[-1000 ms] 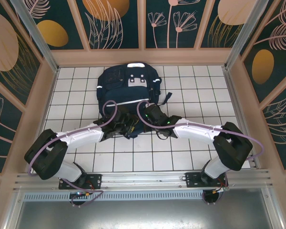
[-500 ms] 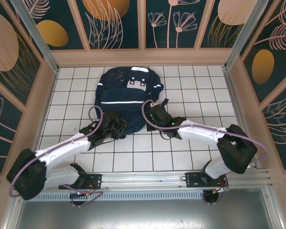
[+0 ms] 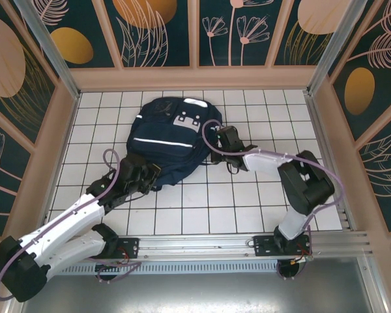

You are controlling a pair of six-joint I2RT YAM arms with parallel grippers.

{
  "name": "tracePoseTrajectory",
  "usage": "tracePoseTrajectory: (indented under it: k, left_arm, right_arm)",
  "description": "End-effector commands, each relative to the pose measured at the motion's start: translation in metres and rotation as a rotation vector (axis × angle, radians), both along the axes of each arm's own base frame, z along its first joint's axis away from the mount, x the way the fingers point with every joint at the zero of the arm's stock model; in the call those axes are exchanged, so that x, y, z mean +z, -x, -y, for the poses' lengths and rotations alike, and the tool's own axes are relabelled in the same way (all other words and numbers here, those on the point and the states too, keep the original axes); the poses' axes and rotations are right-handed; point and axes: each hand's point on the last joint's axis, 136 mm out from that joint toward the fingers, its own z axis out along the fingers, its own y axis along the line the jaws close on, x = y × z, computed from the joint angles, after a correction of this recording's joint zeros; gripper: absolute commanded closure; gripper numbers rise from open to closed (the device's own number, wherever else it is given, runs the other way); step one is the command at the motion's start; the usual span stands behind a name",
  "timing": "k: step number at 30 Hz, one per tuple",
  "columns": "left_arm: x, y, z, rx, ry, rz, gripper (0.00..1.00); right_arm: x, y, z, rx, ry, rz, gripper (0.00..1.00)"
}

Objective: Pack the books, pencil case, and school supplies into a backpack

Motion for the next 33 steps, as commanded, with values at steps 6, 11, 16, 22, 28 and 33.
tracePoseTrajectory:
  k: [6,11,16,22,28,33]
  left_arm:
    - [0.018,-0.018,0.019,-0.104,-0.01,0.076,1.0]
    - [0.026,-0.033,0.053,-0.186,0.048,0.114,0.94]
    - [0.024,-0.048,0.057,-0.232,-0.091,0.096,0.24]
    - [0.029,-0.067,0.016,-0.218,-0.392,0.084,0.01]
    - [0.04,-0.098,-0.101,-0.007,-0.832,0.075,0.01]
    - [0.053,-0.116,-0.172,0.163,-1.11,0.208,0.02]
  right_arm:
    - [0.002,-0.084,0.09,-0.293,0.128,0.069,1.0]
    - [0.025,-0.083,0.084,-0.277,0.07,0.088,0.86]
    - [0.062,-0.067,0.084,-0.278,0.007,0.13,0.57]
    - [0.115,-0.035,0.112,-0.35,-0.002,0.236,0.26]
    - [0.149,0.0,0.161,-0.474,0.013,0.396,0.01]
    - [0.145,0.014,0.193,-0.495,0.117,0.513,0.01]
